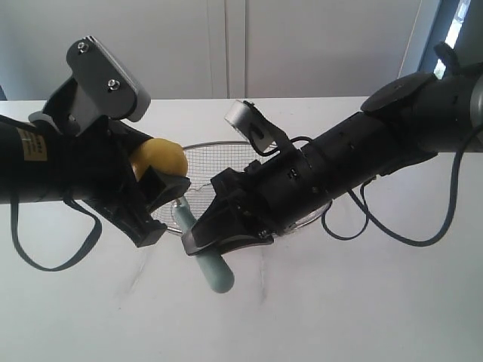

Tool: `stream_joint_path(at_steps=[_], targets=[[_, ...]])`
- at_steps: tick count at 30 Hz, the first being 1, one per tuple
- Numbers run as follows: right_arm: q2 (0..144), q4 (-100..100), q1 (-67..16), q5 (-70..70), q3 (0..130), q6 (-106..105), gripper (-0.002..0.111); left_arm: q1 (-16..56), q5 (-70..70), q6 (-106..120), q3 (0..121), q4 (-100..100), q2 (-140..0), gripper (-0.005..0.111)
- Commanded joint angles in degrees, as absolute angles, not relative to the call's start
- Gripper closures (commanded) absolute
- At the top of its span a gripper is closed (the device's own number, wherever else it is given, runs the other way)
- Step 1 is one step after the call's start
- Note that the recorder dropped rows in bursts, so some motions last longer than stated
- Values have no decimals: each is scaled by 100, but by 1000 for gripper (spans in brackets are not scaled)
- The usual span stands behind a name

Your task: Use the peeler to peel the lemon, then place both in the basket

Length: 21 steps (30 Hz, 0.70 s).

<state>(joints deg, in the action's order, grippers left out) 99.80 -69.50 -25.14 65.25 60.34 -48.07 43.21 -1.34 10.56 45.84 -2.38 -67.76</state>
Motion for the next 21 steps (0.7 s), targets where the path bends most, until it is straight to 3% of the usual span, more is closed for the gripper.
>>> stream_joint_path(at_steps=[1,21], targets=[[9974,-7006,-2406,6555,6051,-4892,108,4351,-111,1044,4577,-172,-6727,107],[9748,-7106,-1791,6846,6062,-4881,108,4351,-111,1044,4577,-172,-6727,107]])
